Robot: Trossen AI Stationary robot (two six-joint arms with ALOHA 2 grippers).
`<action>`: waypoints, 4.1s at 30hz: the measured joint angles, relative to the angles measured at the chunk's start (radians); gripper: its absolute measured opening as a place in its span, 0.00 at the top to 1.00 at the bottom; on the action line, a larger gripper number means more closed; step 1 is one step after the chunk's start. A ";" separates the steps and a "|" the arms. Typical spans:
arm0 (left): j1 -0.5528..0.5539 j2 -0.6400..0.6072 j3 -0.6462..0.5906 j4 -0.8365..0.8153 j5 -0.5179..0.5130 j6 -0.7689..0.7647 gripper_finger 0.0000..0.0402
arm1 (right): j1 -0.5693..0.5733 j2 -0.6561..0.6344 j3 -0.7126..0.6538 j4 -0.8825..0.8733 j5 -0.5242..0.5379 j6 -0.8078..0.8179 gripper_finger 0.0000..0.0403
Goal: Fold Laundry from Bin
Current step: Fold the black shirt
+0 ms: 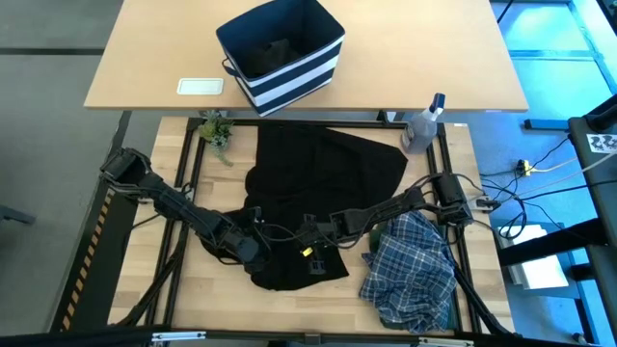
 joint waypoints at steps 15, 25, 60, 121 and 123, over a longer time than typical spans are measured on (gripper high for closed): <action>0.000 0.000 0.000 0.000 0.000 0.001 0.77 | 0.000 0.000 0.000 -0.024 -0.003 -0.004 0.71; 0.000 0.000 0.000 0.000 -0.001 0.001 0.77 | 0.000 -0.013 0.000 -0.041 -0.004 -0.035 0.98; 0.075 0.000 0.000 -0.057 0.049 -0.057 0.77 | 0.416 -0.076 0.002 0.063 -0.037 0.361 0.97; 0.009 -0.003 -0.063 -0.365 -0.025 -0.338 0.77 | 0.372 0.053 0.177 -0.480 -0.006 0.472 0.99; 0.009 -0.003 -0.063 -0.376 -0.024 -0.338 0.77 | 0.395 0.053 0.176 -0.473 -0.052 0.494 0.99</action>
